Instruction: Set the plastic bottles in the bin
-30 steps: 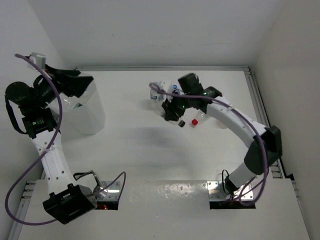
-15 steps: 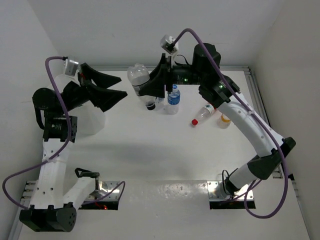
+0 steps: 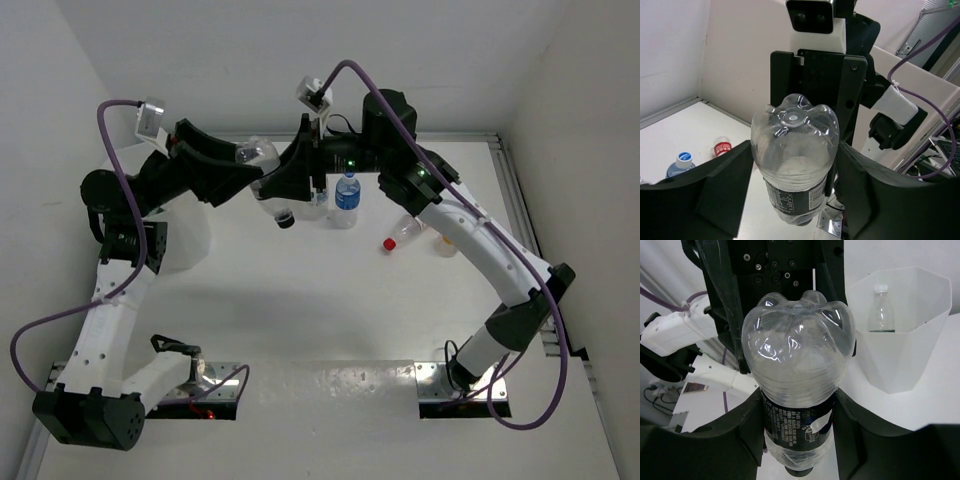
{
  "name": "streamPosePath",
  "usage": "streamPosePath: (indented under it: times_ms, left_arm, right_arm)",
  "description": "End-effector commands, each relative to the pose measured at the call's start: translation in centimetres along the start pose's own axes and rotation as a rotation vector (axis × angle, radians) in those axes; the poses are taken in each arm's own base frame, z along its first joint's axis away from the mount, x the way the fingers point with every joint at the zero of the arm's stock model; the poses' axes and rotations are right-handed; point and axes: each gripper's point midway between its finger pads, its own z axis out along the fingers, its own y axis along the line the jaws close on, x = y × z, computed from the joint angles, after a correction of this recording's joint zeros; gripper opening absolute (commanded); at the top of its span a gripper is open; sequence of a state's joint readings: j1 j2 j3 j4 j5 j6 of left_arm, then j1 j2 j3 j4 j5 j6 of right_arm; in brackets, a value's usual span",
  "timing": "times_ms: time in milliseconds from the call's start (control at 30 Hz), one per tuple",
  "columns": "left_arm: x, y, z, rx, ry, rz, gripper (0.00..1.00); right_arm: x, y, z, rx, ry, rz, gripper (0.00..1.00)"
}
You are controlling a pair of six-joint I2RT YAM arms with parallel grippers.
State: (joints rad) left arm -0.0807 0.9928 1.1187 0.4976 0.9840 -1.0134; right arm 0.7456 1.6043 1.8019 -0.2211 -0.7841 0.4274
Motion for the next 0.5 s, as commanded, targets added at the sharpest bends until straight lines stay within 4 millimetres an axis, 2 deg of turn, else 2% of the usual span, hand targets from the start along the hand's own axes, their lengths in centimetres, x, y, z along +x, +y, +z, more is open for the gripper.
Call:
streamPosePath:
  times_ms: [0, 133, 200, 233, 267, 333, 367, 400, 433, 467]
  left_arm:
    - [-1.3, -0.4, 0.5, 0.012, -0.05, 0.027, 0.66]
    - [-1.2, -0.3, 0.5, 0.008, -0.047, 0.03, 0.67]
    - [-1.2, -0.2, 0.5, 0.007, -0.047, 0.05, 0.54]
    - [-1.1, -0.1, 0.5, 0.003, -0.044, 0.043, 0.32]
    - [-1.2, -0.2, 0.5, 0.002, -0.043, 0.052, 0.19]
    - [-2.3, 0.5, 0.2, -0.04, -0.061, 0.072, 0.02]
    - [-2.4, 1.2, -0.1, -0.074, -0.053, 0.075, 0.0]
    - [-4.0, 1.4, -0.6, -0.119, -0.077, 0.122, 0.0]
    - [-5.0, 2.1, -1.0, -0.171, -0.086, 0.158, 0.0]
    - [-4.8, 4.0, -1.9, -0.272, -0.05, 0.198, 0.0]
  right_arm:
    - [-1.5, 2.7, 1.2, -0.089, -0.023, -0.063, 0.06]
    - [-1.6, 2.8, 1.9, -0.101, -0.02, -0.055, 0.07]
    - [-1.3, 2.8, 2.2, -0.108, -0.013, -0.045, 0.07]
    - [-1.3, 2.7, 2.2, -0.105, -0.014, -0.048, 0.1]
    - [-1.2, 2.6, 2.3, -0.103, -0.012, -0.043, 0.25]
    - [-1.1, 2.2, 2.1, -0.084, -0.01, -0.038, 0.54]
    - [-1.5, 2.0, 1.8, -0.061, -0.019, -0.035, 0.68]
    - [-1.5, 1.5, 1.6, -0.037, -0.022, -0.023, 0.83]
    - [-1.4, 1.1, 1.2, -0.021, -0.022, -0.012, 0.88]
    - [-1.8, -0.5, 0.2, 0.033, -0.038, 0.014, 0.9]
